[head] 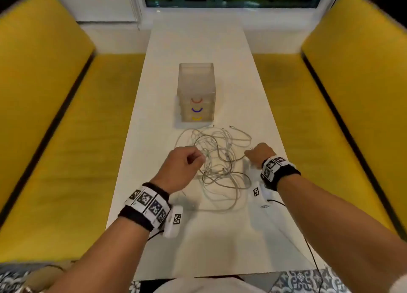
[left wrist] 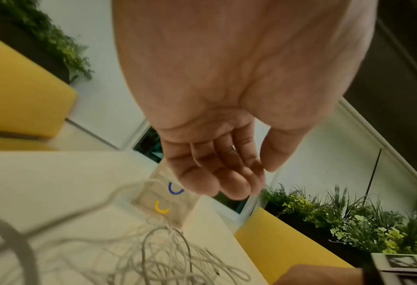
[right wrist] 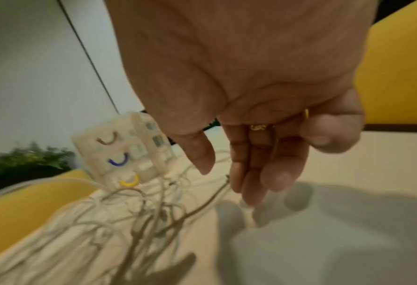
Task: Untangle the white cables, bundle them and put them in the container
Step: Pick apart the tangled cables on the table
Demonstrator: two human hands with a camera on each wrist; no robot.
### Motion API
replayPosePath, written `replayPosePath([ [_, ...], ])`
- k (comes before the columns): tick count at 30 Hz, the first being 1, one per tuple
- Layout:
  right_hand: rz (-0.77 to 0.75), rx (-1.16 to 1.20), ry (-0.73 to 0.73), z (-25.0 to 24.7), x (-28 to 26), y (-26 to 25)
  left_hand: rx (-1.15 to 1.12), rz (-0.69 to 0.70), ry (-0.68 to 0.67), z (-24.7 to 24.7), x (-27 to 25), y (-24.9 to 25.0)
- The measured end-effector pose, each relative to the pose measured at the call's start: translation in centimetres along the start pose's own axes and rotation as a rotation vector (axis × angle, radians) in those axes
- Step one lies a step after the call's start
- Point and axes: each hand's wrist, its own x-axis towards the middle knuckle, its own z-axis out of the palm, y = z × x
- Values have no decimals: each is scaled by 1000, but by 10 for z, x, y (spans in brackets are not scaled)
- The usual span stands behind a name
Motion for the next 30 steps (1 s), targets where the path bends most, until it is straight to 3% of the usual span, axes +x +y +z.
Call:
replayPosePath([
  [6, 98, -5, 42, 14, -3, -15, -51, -46, -37, 25, 19, -1],
  [11, 94, 58, 90, 17, -7, -19, -60, -63, -30, 25, 27, -3],
  [16, -251, 515, 197, -4, -40, -33, -132, -42, 35, 18, 31, 7],
  [21, -718, 630, 133, -36, -107, -72, -194, 103, 131, 10, 31, 57],
  [27, -833, 754, 60, -64, -145, -104, -294, 183, 370, -13, 30, 98],
  [30, -898, 762, -8, -70, -153, -110, -414, 152, 463, -26, 28, 110],
])
